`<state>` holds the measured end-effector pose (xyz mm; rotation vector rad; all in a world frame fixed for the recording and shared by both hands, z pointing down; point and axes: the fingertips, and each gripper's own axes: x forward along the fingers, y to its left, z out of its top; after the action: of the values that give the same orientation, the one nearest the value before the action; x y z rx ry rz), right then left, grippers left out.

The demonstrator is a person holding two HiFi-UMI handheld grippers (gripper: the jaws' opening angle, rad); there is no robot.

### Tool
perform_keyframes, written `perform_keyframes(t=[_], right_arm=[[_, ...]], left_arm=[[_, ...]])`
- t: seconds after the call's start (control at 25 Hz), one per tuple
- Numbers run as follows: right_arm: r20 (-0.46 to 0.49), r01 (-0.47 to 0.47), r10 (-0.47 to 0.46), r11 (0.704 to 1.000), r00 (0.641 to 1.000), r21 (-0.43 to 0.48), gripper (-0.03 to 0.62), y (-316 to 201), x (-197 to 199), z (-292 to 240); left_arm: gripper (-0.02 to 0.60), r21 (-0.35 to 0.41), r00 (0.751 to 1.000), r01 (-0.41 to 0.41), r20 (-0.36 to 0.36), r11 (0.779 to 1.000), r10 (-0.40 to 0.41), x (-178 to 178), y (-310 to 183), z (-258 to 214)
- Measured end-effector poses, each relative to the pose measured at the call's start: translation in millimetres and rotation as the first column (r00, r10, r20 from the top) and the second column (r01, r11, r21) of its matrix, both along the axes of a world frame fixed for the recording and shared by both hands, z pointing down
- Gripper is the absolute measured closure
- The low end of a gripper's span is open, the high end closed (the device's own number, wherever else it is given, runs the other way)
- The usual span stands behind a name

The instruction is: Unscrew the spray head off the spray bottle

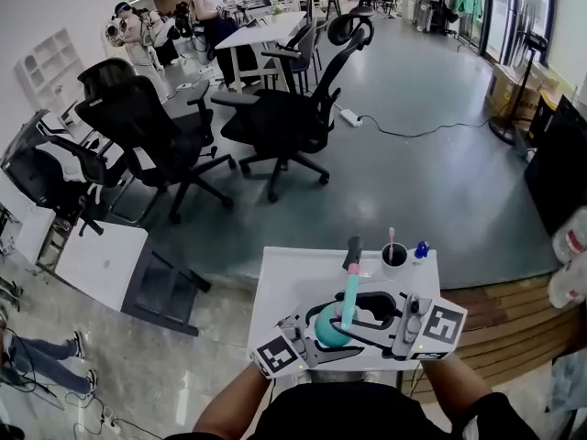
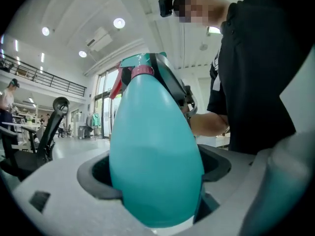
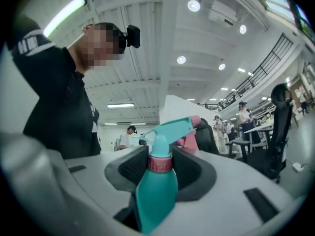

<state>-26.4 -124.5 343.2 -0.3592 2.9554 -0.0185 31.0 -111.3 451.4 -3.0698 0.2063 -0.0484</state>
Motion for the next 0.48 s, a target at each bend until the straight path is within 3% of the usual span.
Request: perform_keyframes(t=[0.08, 0.16, 0.32, 0.48], right_arm=[[-0.049, -0.071, 0.072, 0.997, 0.996, 0.014, 0.432, -3, -4, 6], [-0.085, -0.148, 0.15, 0.989, 0.985, 0.027, 0.358, -9, -6, 11], [-0.054, -0.301, 0.3, 0.954, 0.952, -0.005, 0.356, -26, 4, 18], [-0.062, -0.379, 0.375, 0.922, 0.925, -0.079, 0.371, -38, 6, 24]], left_arm=[[0.127, 0.006, 0.995, 0.101, 0.016, 0.995, -0.101, -4, -14, 6], [0.127, 0.032, 0.97, 0.233, 0.06, 0.972, -0.234, -14, -35, 17], [0.129, 0.125, 0.876, 0.449, 0.134, 0.885, -0.463, -37, -70, 31], [0.129, 0.15, 0.804, 0.56, 0.14, 0.815, -0.578, -50, -84, 36]])
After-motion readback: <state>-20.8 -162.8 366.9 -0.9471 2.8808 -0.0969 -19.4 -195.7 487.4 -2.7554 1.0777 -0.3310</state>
